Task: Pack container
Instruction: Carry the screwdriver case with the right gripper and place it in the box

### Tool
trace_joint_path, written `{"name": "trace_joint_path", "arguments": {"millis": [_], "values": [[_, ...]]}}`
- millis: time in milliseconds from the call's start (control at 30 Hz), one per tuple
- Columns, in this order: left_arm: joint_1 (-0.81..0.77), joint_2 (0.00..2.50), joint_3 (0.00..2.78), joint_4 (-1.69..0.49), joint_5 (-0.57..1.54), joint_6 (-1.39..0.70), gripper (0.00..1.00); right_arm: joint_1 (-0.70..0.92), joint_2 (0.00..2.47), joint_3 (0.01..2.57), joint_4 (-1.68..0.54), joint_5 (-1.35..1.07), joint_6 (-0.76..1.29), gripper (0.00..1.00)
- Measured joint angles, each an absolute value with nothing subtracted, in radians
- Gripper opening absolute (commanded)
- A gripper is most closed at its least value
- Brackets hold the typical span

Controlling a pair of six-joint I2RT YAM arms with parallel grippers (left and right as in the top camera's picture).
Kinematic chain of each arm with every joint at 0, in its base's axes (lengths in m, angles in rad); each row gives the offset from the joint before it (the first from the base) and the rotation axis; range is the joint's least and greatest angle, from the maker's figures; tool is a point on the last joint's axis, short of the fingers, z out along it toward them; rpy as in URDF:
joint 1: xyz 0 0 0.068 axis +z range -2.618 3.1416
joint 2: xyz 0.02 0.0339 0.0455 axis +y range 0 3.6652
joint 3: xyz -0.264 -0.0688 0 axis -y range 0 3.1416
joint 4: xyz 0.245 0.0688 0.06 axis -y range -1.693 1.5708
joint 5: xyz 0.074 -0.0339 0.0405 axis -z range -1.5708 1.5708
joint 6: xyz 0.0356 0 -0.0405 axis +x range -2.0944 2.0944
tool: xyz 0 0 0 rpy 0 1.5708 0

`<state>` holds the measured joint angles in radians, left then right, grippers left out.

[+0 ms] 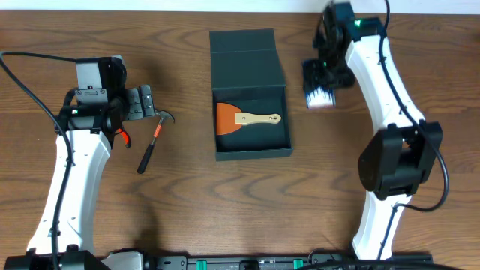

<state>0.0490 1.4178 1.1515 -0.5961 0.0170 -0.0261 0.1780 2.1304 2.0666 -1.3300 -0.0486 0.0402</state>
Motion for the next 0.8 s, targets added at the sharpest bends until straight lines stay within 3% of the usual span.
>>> {"name": "trace_joint_path", "arguments": {"millis": [200, 433, 800], "values": [[0.049, 1.418, 1.151, -0.596, 0.017, -0.026, 0.98, 0.339, 2.096, 2.208, -1.365, -0.051, -0.155, 0.01], [0.049, 1.418, 1.151, -0.596, 0.017, -0.026, 0.98, 0.529, 2.091, 2.164, -1.391, -0.057, -0.519, 0.01], [0.049, 1.418, 1.151, -0.596, 0.017, -0.026, 0.98, 0.558, 2.091, 1.91, -1.291, -0.052, -1.014, 0.01]]}}
